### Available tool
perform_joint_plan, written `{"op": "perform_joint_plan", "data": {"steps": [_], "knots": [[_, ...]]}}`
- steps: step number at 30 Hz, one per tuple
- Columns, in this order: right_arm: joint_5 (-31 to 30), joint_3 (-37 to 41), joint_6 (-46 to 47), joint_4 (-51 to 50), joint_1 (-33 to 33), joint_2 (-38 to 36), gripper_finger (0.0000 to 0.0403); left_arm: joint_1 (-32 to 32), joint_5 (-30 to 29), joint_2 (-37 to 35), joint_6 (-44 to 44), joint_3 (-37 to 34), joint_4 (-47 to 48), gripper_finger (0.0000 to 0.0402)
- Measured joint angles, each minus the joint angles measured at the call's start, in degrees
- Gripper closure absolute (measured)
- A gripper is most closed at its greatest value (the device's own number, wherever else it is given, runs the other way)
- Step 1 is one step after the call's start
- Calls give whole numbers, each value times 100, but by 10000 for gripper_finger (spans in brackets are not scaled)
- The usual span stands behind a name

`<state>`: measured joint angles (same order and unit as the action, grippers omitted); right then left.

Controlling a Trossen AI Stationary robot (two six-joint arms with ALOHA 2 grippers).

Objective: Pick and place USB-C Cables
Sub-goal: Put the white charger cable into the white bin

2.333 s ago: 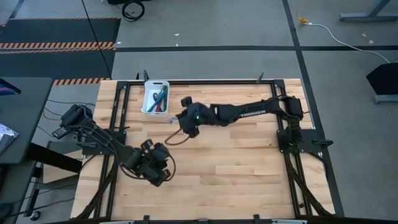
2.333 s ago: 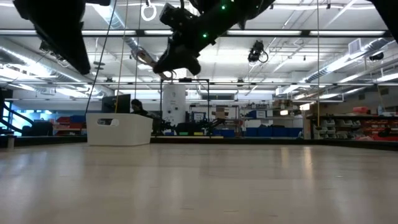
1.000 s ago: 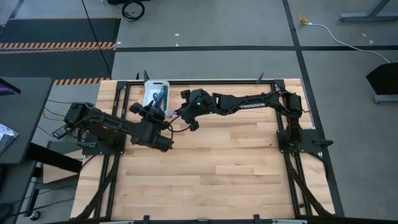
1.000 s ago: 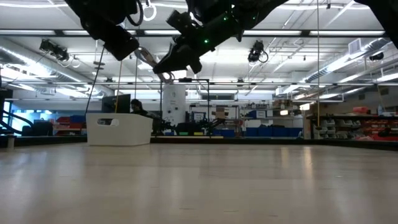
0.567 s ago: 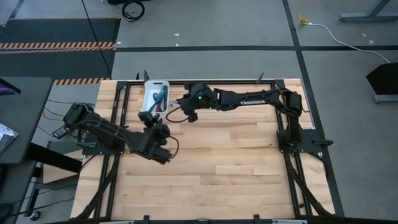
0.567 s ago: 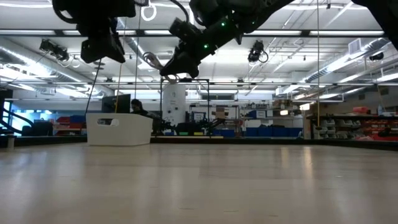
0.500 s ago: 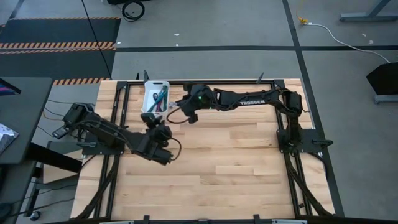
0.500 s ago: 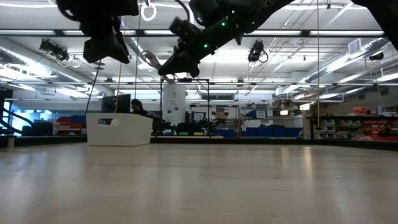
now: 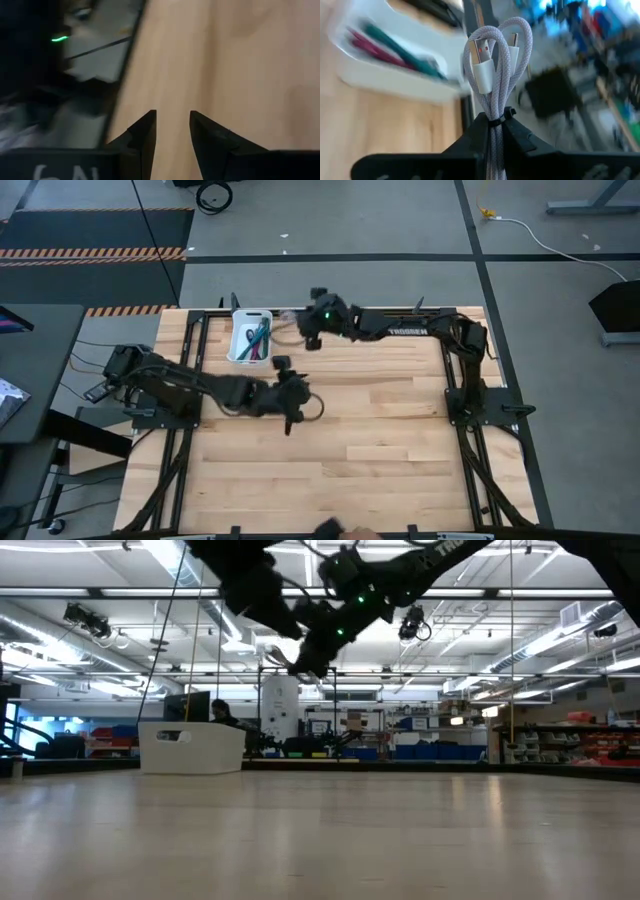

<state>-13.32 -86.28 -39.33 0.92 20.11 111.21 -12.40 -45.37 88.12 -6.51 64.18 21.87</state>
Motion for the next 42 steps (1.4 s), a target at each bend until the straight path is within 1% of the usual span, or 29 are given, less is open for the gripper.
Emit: {"op": "perform_joint_plan", "data": {"steps": [3, 4, 6, 8, 9, 10, 12, 14, 17, 19, 22, 24, 25, 27, 30, 32, 38, 42], "knots": [[-23, 2, 386, -395, 451, -85, 368, 421, 1198, 0, -282, 0, -526, 276], [77, 4, 538, -540, 620, -141, 368, 530, 1420, 0, -343, 0, -665, 276], [499, 4, 804, -810, 921, -247, 368, 708, 1526, 0, -606, 0, -899, 276], [1230, 4, 1086, -951, 1193, -347, 368, 889, 1536, -59, -957, -2, -1045, 276], [1689, 4, 1211, -954, 1301, -396, 368, 1000, 1575, -91, -1103, -4, -1239, 276], [2155, 4, 1295, -953, 1388, -441, 368, 1128, 1732, -160, -1232, 0, -1434, 276], [2962, 4, 1388, -886, 1505, -527, 368, 1475, 2310, -350, -1407, -1, -1639, 276], [3547, 4, 1382, -839, 1570, -594, 368, 1916, 3184, -553, -1476, 4, -1869, 276], [4009, 2, 1254, -785, 1583, -646, 368, 2665, 4345, -791, -1347, 2, -2107, 276], [4176, 2, 1188, -744, 1594, -656, 368, 3188, 4841, -922, -1219, 0, -2170, 276], [4381, 2, 1142, -702, 1637, -676, 368, 3798, 5541, -1063, -1051, 3, -2442, 276], [4503, 2, 1101, -676, 1683, -685, 368, 4077, 6025, -1159, -1018, -1, -2570, 276], [4591, 2, 1092, -650, 1710, -686, 368, 4167, 6161, -1198, -1037, 5, -2628, 276], [4706, 2, 1113, -568, 1742, -686, 368, 4321, 6256, -1236, -1054, 4, -2572, 276], [4767, 2, 1133, -405, 1753, -686, 368, 4511, 6524, -1187, -1014, 2, -2457, 276], [4789, 2, 1182, -257, 1732, -686, 368, 4552, 6558, -1109, -926, 2, -2424, 276], [4804, 2, 1213, -184, 1682, -686, 368, 4663, 5905, -1058, -1289, 0, -2118, 272], [4802, 2, 1215, -215, 1683, -686, 368, 4756, 5746, -1060, -1325, 0, -2068, 249]]}}
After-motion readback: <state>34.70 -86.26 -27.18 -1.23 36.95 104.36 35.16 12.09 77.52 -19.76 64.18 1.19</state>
